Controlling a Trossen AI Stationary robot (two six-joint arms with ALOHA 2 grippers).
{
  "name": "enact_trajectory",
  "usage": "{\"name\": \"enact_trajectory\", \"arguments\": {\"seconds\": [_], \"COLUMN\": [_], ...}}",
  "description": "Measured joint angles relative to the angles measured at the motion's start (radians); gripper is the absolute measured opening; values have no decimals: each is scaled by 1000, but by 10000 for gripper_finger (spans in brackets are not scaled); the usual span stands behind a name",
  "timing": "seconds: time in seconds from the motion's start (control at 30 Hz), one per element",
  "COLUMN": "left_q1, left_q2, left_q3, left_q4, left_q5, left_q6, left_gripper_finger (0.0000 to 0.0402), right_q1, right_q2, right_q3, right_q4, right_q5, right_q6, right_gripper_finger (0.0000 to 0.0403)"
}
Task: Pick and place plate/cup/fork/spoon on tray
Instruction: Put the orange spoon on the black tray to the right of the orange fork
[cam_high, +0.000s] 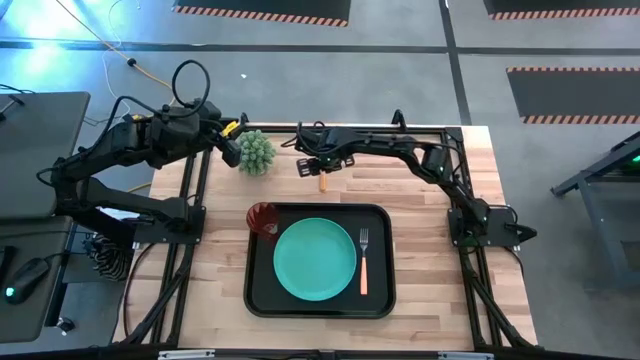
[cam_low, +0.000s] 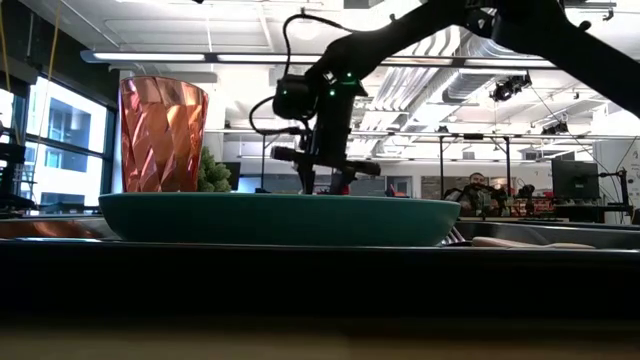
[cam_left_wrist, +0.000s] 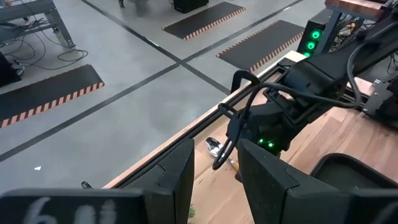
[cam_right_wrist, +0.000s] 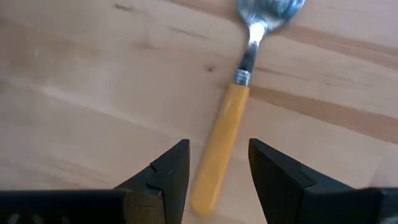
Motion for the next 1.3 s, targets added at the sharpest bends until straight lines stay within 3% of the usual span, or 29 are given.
{"name": "enact_trajectory", "arguments": {"seconds": [1.3], "left_q1": [0], "left_q2": [0], "left_q3": [0], "left_q4": [-12], "left_q5": [39], "left_q6": [69], "left_gripper_finger": [115], "right_q1": [-3], "right_q2": [81], "right_q3": [2], "right_q4": [51], "right_q5": [22], "right_q6": [78], "right_gripper_finger": [149]}}
